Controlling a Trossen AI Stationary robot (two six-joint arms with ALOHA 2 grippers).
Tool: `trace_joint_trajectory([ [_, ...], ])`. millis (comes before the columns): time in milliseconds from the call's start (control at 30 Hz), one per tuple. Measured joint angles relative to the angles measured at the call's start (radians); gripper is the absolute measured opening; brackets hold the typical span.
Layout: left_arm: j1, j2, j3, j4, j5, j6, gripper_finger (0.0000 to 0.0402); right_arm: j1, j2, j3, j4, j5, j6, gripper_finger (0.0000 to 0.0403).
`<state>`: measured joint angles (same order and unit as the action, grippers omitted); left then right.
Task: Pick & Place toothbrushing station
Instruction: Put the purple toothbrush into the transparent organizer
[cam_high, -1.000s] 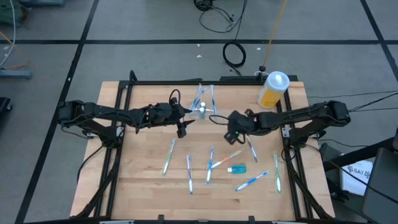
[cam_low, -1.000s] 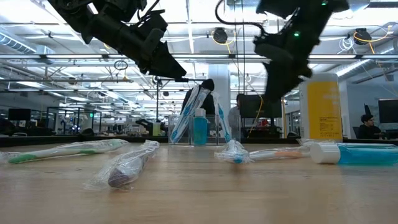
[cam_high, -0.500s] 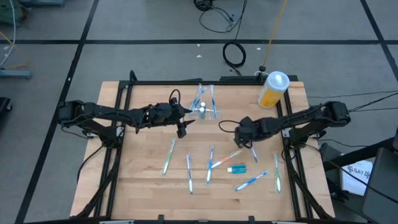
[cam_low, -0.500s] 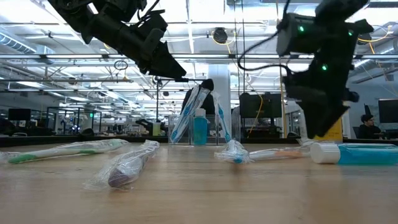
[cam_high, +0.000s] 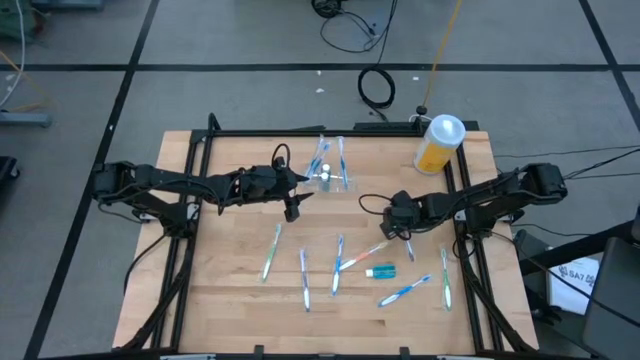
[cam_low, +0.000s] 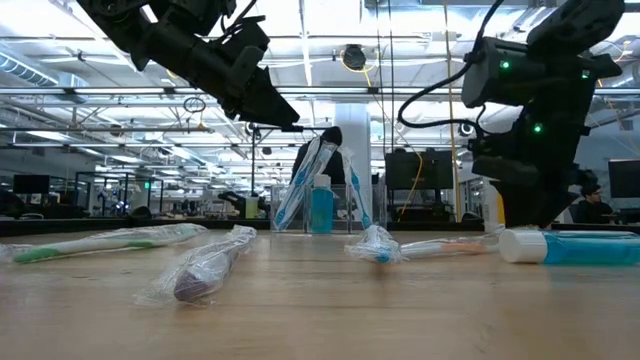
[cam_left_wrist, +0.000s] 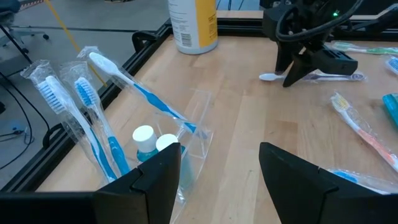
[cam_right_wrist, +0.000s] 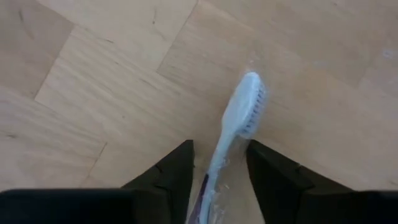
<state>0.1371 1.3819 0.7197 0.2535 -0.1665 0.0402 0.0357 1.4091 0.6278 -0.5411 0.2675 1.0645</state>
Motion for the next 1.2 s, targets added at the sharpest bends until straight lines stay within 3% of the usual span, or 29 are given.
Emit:
trace_joint_trajectory([
  [333,0.0,0.0,0.0,0.0,0.0,0.0,0.0225,-0.002,-0.012,-0.005,0.122,-0.002,-0.106,0.0023],
  [500,0.0,0.0,0.0,0.001,0.0,0.0,0.0225,-0.003,-0.08,-0.007,0.27,-0.018,-0.191,0.0014],
  [700,0.0,0.0,0.0,0.003,0.0,0.0,0.0225,-0.021,-0.16,-0.006,0.616,-0.006,-0.45,0.0016],
  [1000,0.0,0.0,0.0,0.004,0.0,0.0,0.0225,-0.091,-0.149,-0.005,1.272,0.02,-1.01,0.0021],
  [1200,0.0,0.0,0.0,0.005,0.0,0.0,0.0225,-0.156,-0.076,-0.004,1.562,0.019,-1.164,0.0009],
])
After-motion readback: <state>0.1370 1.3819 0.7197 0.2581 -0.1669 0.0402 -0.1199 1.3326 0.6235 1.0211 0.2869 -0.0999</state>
